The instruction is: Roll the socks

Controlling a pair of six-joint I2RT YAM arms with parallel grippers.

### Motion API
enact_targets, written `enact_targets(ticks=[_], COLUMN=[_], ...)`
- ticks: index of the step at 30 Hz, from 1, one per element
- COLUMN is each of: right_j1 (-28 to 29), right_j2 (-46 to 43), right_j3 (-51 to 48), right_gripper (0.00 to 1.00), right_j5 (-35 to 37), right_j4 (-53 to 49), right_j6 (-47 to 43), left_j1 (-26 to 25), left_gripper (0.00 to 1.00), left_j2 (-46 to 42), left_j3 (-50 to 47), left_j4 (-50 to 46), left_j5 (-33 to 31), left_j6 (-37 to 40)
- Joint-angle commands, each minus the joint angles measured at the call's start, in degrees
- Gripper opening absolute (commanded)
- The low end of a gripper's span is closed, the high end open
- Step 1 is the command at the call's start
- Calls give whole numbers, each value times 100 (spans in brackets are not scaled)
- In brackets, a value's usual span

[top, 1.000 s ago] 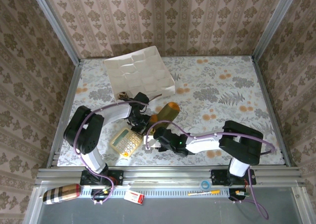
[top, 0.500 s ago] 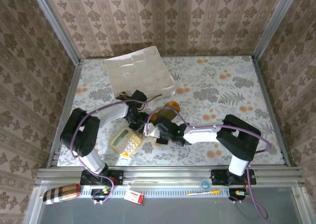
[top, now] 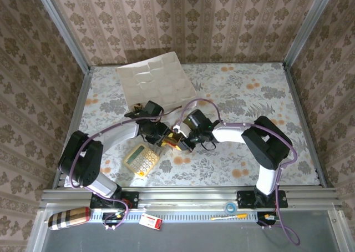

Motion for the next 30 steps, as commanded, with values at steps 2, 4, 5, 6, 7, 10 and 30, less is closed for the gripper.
enact_targets(ticks=[2, 4, 5, 6, 7, 10, 30], right_j1=[-197, -283, -321, -363, -393, -472, 398], right_j2=[511, 587, 615, 653, 679, 764, -1597], right_j3=[-140, -127, -118, -117, -109, -72, -1553], right_gripper=[0, 0, 0, 0, 0, 0, 47], right_j5=[-38, -149, -218, -289, -345, -506, 1475], right_j4=[-1224, -1264, -1265, -1274, -1270, -1290, 1019], right_j6=[361, 425, 464, 495, 517, 583, -530], left_j1=[-46, -72, -75, -81, -90, -99, -292], left_gripper=[38, 39, 40, 41, 41, 44, 0], left_j2=[106, 187, 226, 277, 327, 474, 1392], left_j3=[-155, -162, -160, -148, -143, -134, 20], left_j4=[208, 229, 221, 219, 238, 404, -1327], left_j5=[38, 47, 47, 39, 29, 23, 29], left_j6=[91, 90, 90, 82, 60, -26, -1253])
